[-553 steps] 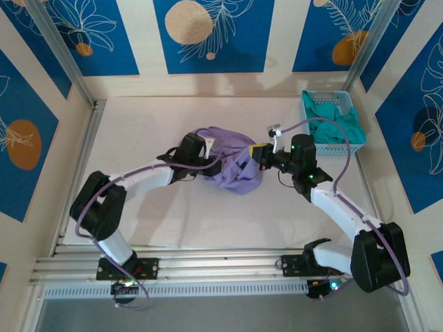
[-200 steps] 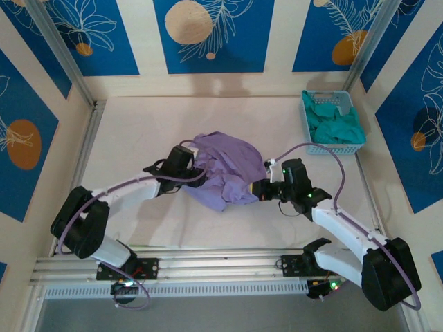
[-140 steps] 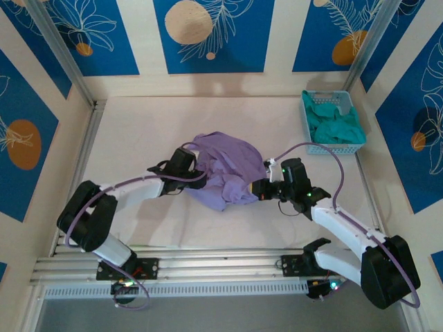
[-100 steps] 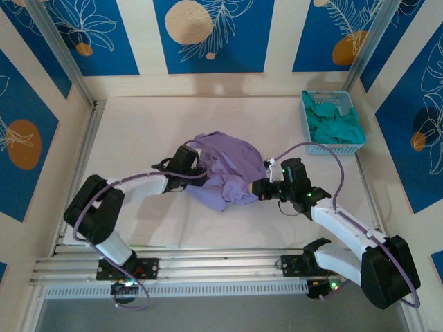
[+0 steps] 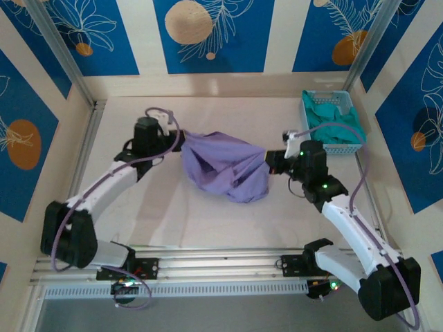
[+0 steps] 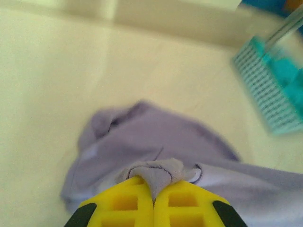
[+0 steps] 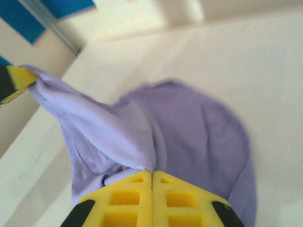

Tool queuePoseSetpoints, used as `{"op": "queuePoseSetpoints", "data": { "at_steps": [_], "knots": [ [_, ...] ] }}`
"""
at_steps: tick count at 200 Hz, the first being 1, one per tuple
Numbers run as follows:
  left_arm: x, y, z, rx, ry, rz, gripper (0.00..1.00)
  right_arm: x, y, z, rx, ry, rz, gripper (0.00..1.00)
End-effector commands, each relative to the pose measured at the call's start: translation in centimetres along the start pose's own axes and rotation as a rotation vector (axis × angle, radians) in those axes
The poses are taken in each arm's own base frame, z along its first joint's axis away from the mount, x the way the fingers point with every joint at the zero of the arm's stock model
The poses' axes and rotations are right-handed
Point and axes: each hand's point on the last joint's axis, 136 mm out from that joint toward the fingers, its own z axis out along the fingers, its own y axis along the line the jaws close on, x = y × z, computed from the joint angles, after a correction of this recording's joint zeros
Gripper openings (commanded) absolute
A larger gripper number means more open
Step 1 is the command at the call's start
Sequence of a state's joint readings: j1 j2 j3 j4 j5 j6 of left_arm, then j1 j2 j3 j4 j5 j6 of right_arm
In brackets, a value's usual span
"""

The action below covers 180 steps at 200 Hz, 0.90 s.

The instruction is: Fold the inside-out t-shirt

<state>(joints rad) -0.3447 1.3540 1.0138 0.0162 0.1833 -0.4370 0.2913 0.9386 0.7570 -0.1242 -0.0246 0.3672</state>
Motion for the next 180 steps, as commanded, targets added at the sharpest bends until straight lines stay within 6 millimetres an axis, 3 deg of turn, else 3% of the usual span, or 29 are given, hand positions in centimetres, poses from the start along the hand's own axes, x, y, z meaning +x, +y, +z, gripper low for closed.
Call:
{"op": "queuePoseSetpoints", "data": {
  "at_steps": [1, 26, 39, 50, 69, 102, 124, 143, 161, 180],
  "knots": [
    [-7.2, -3.8, -4.4, 0.103, -0.169, 0.015, 0.00, -6.8, 1.2, -2.6, 0.021, -0.169, -0.112, 0.00],
    [-12.4, -6.3, -7.9, 0.150, -0.256, 0.020, 0.00, -11.6, 3.9, -4.9, -0.025, -0.251, -0.189, 0.00],
    [-13.6, -7.6, -9.2, 0.191, -0.276, 0.016, 0.00, -12.6, 5.3, -5.5, -0.073, -0.254, -0.223, 0.00],
    [-13.5, -8.2, -9.5, 0.226, -0.267, 0.007, 0.00, -12.5, 6.7, -5.9, -0.143, -0.245, -0.253, 0.00],
    [-11.0, -6.7, -7.7, 0.196, -0.198, -0.022, 0.00, -10.7, 9.0, -5.7, -0.298, -0.188, -0.268, 0.00],
    [-4.1, -1.2, -1.6, 0.061, -0.016, -0.096, 0.00, -6.6, 11.7, -4.0, -0.540, -0.048, -0.198, 0.00],
    [-1.1, 2.7, 1.9, -0.071, 0.063, -0.098, 0.00, -4.3, 11.3, -1.2, -0.549, 0.054, -0.118, 0.00],
    [0.7, 6.0, 4.1, -0.202, 0.112, -0.057, 0.00, -2.7, 9.1, 2.0, -0.456, 0.135, -0.043, 0.00],
    [2.4, 8.3, 4.8, -0.301, 0.166, -0.039, 0.20, -1.2, 7.1, 4.7, -0.375, 0.216, 0.014, 0.00],
    [4.3, 7.7, 3.7, -0.287, 0.168, -0.061, 0.44, 0.3, 6.4, 6.6, -0.358, 0.287, 0.048, 0.00]
  ]
}}
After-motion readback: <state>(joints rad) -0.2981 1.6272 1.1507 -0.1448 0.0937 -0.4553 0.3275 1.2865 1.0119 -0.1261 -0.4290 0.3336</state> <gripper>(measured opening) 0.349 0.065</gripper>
